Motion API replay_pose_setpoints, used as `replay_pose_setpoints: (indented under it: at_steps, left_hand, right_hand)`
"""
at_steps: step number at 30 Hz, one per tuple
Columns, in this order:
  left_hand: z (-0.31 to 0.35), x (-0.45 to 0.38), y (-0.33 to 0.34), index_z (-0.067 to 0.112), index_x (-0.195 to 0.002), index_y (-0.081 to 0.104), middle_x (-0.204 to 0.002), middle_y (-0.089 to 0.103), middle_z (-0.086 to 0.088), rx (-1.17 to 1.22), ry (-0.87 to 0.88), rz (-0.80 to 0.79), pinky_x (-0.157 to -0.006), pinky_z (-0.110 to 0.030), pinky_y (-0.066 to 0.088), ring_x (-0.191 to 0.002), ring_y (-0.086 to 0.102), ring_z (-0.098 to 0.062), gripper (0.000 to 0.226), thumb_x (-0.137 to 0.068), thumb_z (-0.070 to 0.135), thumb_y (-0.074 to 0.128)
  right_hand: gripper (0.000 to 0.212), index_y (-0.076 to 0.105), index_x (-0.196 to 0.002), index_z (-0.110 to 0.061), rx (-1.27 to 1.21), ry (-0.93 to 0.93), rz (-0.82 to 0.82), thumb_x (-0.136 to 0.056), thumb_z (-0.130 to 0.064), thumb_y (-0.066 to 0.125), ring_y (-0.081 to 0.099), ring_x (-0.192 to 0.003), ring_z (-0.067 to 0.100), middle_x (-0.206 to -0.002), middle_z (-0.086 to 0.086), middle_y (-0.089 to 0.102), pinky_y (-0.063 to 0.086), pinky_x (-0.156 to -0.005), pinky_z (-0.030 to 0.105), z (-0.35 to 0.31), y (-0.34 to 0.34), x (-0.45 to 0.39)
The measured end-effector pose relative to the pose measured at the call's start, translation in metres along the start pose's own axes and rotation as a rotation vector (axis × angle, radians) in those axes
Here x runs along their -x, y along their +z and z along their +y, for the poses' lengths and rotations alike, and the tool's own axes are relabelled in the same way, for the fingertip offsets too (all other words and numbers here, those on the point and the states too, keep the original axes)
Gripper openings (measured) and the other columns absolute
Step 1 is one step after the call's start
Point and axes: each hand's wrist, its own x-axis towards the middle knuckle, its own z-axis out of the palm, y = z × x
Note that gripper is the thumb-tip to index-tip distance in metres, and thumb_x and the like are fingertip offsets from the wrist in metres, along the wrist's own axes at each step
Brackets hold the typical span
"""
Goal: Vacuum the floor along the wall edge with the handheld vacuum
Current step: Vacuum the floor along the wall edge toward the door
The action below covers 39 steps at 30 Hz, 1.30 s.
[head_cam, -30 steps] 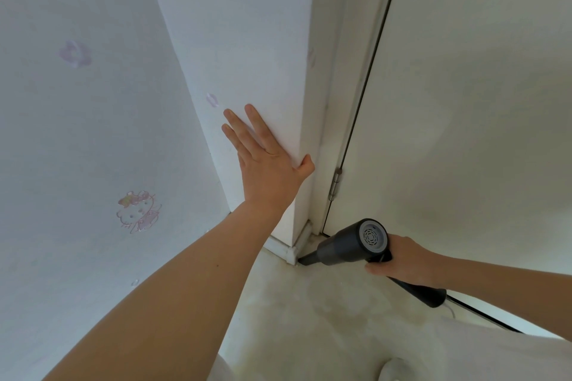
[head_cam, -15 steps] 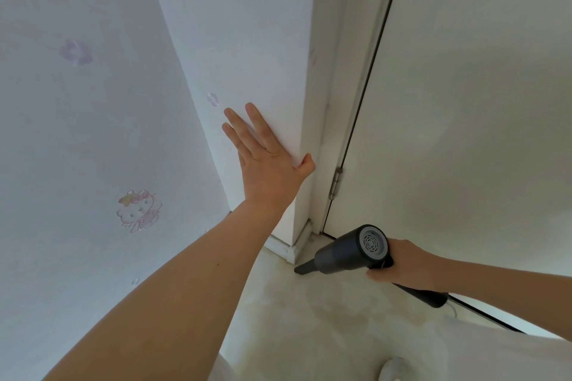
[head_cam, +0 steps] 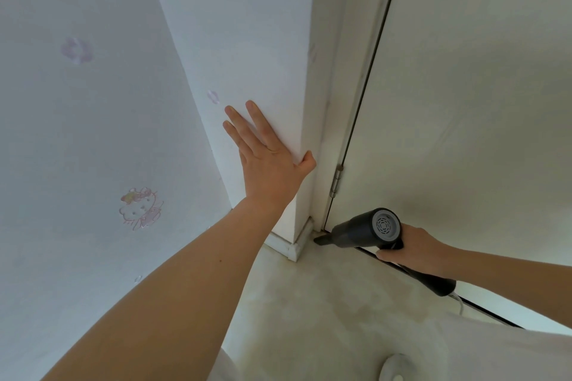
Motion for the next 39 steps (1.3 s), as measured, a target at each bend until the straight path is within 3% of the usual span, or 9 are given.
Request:
replay_pose_setpoints:
  at_steps: [9, 19, 24, 31, 39]
  left_hand:
    - [0.001, 0.0, 0.0, 0.005, -0.149, -0.021, -0.155, -0.017, -0.035, 0.001, 0.006, 0.007, -0.112, -0.04, 0.0, -0.144, -0.011, -0.054, 0.125, -0.077, 0.057, 0.067]
    - [0.0, 0.0, 0.0, 0.011, -0.148, -0.022, -0.155, -0.017, -0.034, 0.0, 0.007, 0.002, -0.117, -0.051, 0.019, -0.144, -0.01, -0.055, 0.123, -0.077, 0.056, 0.068]
    - [-0.001, 0.0, 0.001, 0.007, -0.148, -0.022, -0.155, -0.016, -0.036, -0.016, 0.005, 0.001, -0.118, -0.046, 0.012, -0.143, -0.01, -0.055, 0.124, -0.078, 0.058, 0.066]
    - [-0.001, 0.0, 0.001, 0.007, -0.148, -0.022, -0.155, -0.016, -0.035, -0.017, 0.014, 0.003, -0.118, -0.048, 0.015, -0.143, -0.011, -0.055, 0.125, -0.077, 0.059, 0.067]
    - [-0.004, -0.002, 0.002, 0.003, -0.148, -0.016, -0.153, -0.01, -0.041, -0.039, 0.043, 0.037, -0.116, -0.043, 0.003, -0.142, -0.006, -0.058, 0.123, -0.076, 0.061, 0.065]
  right_hand:
    - [0.02, 0.051, -0.078, -0.032, 0.059, -0.033, -0.144, -0.079, -0.024, 0.07, 0.055, -0.065, 0.003, -0.073, -0.009, 0.061, 0.042, -0.059, 0.013, -0.008, 0.005, 0.008]
    - [0.018, 0.052, -0.079, -0.031, 0.081, -0.04, -0.15, -0.079, -0.026, 0.07, 0.056, -0.068, 0.004, -0.075, -0.01, 0.061, 0.042, -0.061, 0.013, -0.008, 0.003, 0.007]
    - [0.018, 0.053, -0.078, -0.03, 0.074, -0.028, -0.13, -0.079, -0.025, 0.07, 0.054, -0.065, 0.003, -0.073, -0.01, 0.061, 0.041, -0.061, 0.014, -0.005, -0.001, 0.009]
    - [0.019, 0.053, -0.087, -0.032, 0.082, -0.064, -0.144, -0.08, -0.026, 0.07, 0.057, -0.075, 0.004, -0.084, -0.01, 0.062, 0.043, -0.065, 0.013, -0.013, 0.009, 0.009]
    - [0.015, 0.053, -0.076, -0.023, 0.136, 0.024, -0.099, -0.074, -0.018, 0.068, 0.056, -0.065, 0.009, -0.072, -0.004, 0.062, 0.044, -0.062, 0.019, -0.008, -0.008, 0.013]
